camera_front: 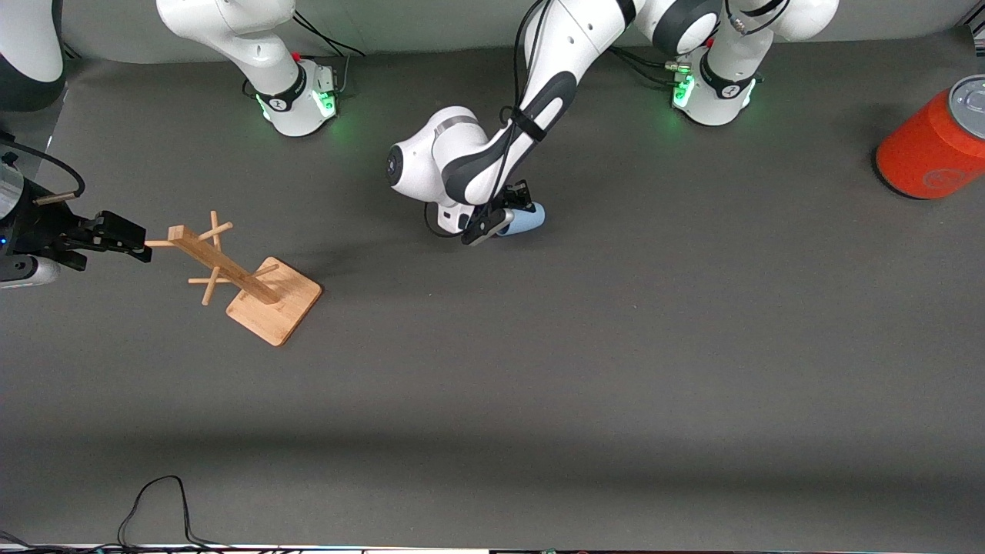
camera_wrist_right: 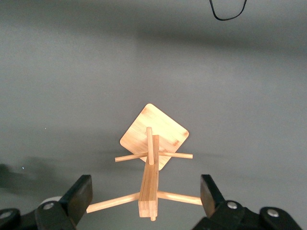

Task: Rotate and upright cup with both arms
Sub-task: 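Rotate the cup with the left gripper until its opening faces up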

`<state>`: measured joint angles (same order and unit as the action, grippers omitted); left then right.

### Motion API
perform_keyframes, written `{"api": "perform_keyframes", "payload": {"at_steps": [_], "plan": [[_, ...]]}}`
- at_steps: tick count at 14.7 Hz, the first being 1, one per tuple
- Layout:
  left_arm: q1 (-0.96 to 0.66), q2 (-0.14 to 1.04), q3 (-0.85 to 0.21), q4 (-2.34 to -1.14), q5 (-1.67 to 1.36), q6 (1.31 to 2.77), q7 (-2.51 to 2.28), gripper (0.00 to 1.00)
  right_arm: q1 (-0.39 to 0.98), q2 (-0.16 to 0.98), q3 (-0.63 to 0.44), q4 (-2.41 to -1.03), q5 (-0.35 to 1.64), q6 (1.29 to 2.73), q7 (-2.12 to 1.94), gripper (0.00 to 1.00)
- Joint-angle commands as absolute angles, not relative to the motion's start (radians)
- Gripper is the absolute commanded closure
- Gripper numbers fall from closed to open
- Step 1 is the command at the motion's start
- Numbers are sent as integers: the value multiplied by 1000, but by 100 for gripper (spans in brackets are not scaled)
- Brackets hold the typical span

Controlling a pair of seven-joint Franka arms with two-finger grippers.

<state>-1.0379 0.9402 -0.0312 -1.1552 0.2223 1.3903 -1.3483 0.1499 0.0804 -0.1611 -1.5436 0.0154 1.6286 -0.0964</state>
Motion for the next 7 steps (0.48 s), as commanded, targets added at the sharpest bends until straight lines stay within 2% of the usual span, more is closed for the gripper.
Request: {"api": "perform_keyframes", "payload": {"at_steps": [1, 7], "plan": [[-1037, 922, -25, -1161, 219, 1414, -1358, 100, 153, 78, -167, -1534, 18, 1620, -123, 0], [-941, 824, -28, -1115, 215, 1368, -1342, 100, 152, 80, -169, -1534, 18, 1621, -123, 0]]}}
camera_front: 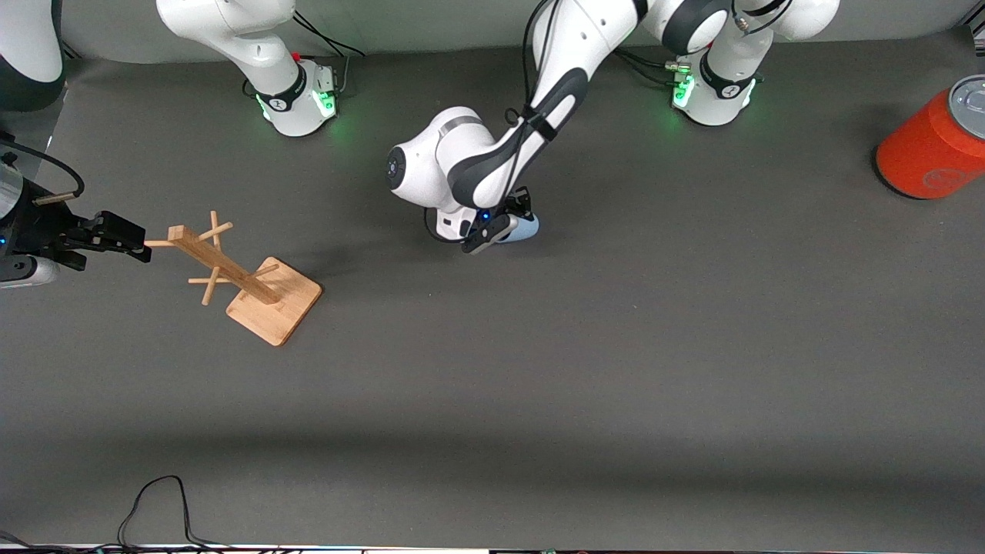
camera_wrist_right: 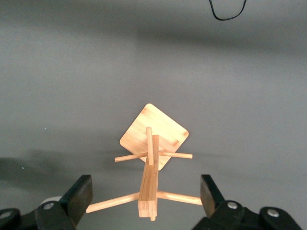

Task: Rotate and upright cup with both arms
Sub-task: 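Rotate the cup with the left gripper until its opening faces up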

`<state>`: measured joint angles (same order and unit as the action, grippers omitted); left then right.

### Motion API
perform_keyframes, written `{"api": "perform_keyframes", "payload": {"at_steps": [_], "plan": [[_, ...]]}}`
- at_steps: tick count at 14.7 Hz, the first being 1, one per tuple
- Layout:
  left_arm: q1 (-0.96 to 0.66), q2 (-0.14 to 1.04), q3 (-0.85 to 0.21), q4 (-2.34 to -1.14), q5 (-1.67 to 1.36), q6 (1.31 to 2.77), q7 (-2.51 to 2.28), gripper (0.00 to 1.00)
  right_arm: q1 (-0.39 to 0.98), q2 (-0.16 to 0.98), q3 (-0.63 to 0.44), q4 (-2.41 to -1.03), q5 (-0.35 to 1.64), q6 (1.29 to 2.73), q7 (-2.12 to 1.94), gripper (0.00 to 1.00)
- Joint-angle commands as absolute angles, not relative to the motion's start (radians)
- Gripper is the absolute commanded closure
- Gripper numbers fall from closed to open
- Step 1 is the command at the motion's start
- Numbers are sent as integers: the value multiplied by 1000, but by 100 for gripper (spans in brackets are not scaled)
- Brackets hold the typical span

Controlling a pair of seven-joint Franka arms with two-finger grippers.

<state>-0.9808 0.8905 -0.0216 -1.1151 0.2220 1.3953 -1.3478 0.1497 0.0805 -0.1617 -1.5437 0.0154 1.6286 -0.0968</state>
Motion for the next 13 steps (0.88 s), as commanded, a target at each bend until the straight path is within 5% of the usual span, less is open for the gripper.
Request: {"api": "perform_keyframes", "payload": {"at_steps": [1, 9, 13], "plan": [[-916, 798, -28, -1114, 193, 1368, -1324, 100, 152, 80, -169, -1534, 18, 1621, -123, 0], [-688, 539, -25, -1189, 25, 1408, -1051, 100, 153, 81, -167, -1534, 38, 1623, -123, 0], [-588, 347, -23, -1432, -64, 1607, -882, 100, 155, 90, -160, -1519, 34, 1621, -123, 0]]}}
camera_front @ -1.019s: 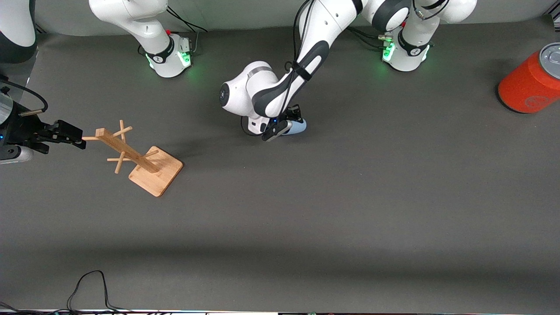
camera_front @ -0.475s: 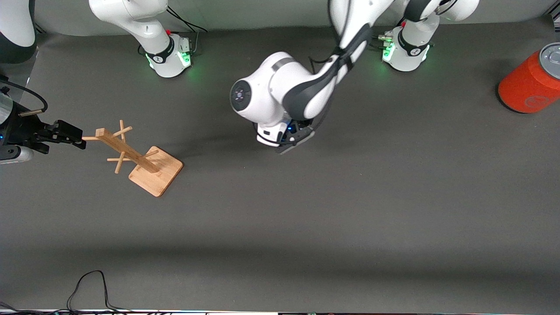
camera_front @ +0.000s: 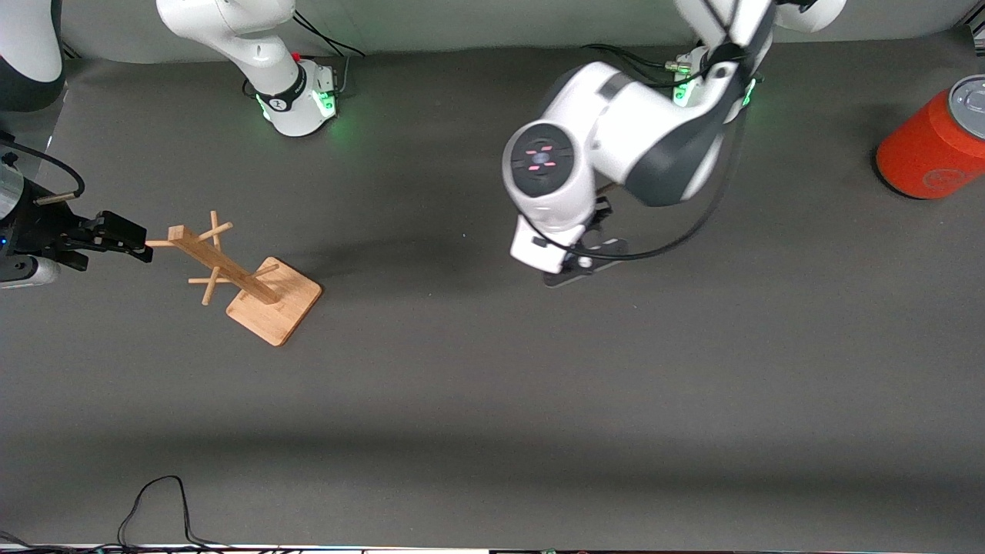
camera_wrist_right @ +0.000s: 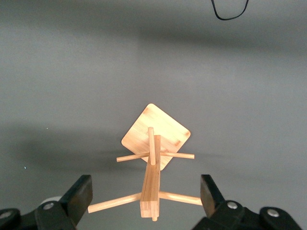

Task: Rotate and upright cup with both arms
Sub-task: 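Rotate the cup with the left gripper until its opening faces up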

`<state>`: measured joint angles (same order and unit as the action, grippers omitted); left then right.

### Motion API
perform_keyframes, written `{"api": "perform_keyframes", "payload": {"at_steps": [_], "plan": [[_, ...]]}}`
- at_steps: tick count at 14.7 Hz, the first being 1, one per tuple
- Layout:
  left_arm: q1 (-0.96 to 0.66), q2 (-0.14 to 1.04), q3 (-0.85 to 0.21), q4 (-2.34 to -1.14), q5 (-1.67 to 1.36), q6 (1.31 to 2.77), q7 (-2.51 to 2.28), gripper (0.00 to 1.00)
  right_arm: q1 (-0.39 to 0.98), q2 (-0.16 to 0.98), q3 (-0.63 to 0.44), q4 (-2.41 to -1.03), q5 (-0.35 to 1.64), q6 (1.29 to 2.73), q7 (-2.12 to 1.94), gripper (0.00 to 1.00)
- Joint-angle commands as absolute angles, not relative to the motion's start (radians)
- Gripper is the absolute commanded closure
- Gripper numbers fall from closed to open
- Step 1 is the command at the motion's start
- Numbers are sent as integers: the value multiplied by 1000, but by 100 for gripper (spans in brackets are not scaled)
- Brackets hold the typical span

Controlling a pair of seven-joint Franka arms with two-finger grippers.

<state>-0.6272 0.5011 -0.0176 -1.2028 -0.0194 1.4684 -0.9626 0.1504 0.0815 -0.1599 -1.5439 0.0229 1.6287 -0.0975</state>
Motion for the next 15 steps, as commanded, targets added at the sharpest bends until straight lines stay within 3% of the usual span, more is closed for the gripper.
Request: {"api": "perform_keyframes", "payload": {"at_steps": [1, 5, 10, 15], "plan": [[-565, 278, -23, -1551, -80, 1705, -840, 100, 156, 92, -160, -1519, 32, 1623, -124, 0], [-568, 140, -23, -1885, -69, 2000, -782, 100, 156, 92, -158, -1516, 29, 1621, -124, 0], [-607, 181, -25, -2124, -40, 2384, -744, 100, 173, 92, -156, -1514, 32, 1620, -117, 0], [-630, 343, -25, -2145, 1, 2549, -746, 100, 176, 94, -156, -1516, 32, 1620, -114, 0]]}}
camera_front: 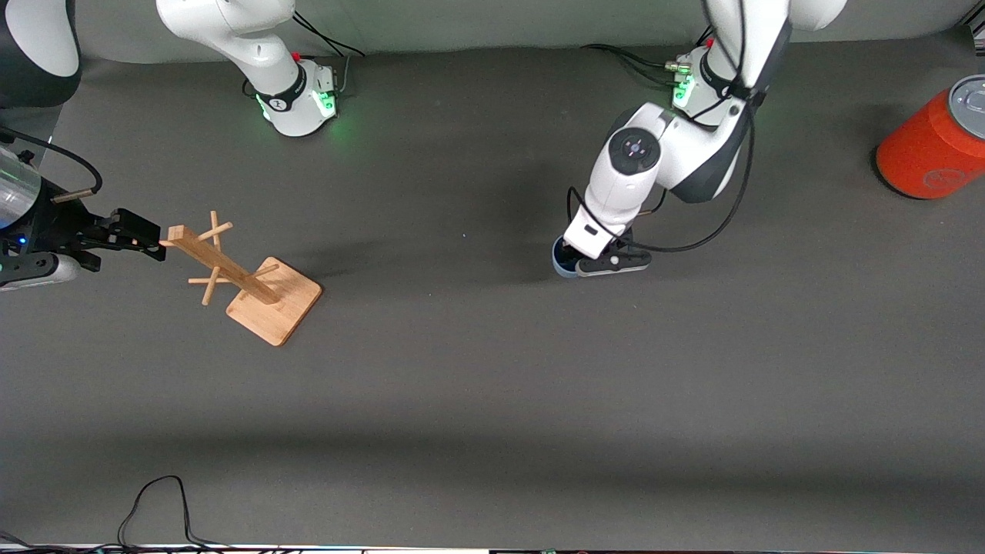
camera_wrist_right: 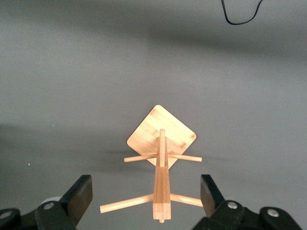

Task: Rotate and upright cup with both arms
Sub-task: 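Open the left gripper and lift it away from the upright cup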

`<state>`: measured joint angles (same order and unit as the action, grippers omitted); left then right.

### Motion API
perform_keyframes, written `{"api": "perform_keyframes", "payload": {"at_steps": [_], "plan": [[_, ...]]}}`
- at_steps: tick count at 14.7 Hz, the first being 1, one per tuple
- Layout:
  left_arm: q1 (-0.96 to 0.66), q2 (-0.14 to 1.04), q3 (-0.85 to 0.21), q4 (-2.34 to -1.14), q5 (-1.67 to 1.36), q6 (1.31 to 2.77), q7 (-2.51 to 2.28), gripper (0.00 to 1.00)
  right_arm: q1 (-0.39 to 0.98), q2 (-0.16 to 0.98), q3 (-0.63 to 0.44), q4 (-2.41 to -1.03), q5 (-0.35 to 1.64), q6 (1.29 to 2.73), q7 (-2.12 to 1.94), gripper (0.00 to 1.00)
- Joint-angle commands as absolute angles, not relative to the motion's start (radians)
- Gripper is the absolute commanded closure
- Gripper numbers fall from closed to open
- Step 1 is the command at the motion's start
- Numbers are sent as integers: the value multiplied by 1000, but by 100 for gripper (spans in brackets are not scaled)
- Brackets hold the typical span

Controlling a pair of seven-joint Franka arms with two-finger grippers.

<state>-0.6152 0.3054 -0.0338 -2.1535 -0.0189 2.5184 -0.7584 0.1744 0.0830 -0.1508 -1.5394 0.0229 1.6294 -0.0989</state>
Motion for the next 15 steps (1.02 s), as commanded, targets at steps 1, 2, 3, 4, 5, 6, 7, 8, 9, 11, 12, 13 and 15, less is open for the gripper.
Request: {"api": "perform_keyframes", "payload": {"at_steps": [1, 2, 3, 4, 5, 6, 7, 8, 9, 11, 12, 13, 15], "plan": [[-634, 360, -25, -2143, 2, 2559, -746, 100, 176, 94, -156, -1516, 34, 1620, -114, 0], [-634, 376, -25, -2143, 2, 2574, -746, 100, 178, 94, -156, -1514, 34, 1620, -114, 0], [-635, 389, -25, -2144, 2, 2595, -746, 100, 178, 94, -156, -1516, 34, 1620, -114, 0], [-640, 408, -25, -2143, 2, 2614, -746, 100, 178, 94, -156, -1516, 34, 1620, -114, 0], [-640, 419, -25, -2143, 2, 2632, -746, 100, 176, 94, -156, -1516, 32, 1620, -115, 0], [-641, 422, -25, -2143, 2, 2632, -746, 100, 176, 94, -156, -1516, 32, 1620, -115, 0], [-641, 420, -25, -2143, 2, 2632, -746, 100, 176, 94, -156, -1516, 32, 1620, -115, 0], [-641, 422, -25, -2143, 2, 2632, -746, 99, 176, 94, -156, -1516, 32, 1620, -115, 0], [-641, 420, -25, -2143, 2, 2632, -746, 96, 176, 94, -156, -1516, 32, 1620, -117, 0], [-640, 422, -25, -2143, 3, 2631, -744, 73, 175, 94, -158, -1516, 32, 1620, -118, 0], [-641, 422, -25, -2141, 2, 2629, -744, 43, 175, 94, -158, -1516, 32, 1620, -118, 0], [-641, 422, -25, -2141, 3, 2629, -742, 13, 175, 94, -158, -1516, 32, 1620, -118, 0], [-640, 422, -25, -2138, 3, 2625, -738, 6, 175, 95, -158, -1516, 31, 1620, -117, 0]]}}
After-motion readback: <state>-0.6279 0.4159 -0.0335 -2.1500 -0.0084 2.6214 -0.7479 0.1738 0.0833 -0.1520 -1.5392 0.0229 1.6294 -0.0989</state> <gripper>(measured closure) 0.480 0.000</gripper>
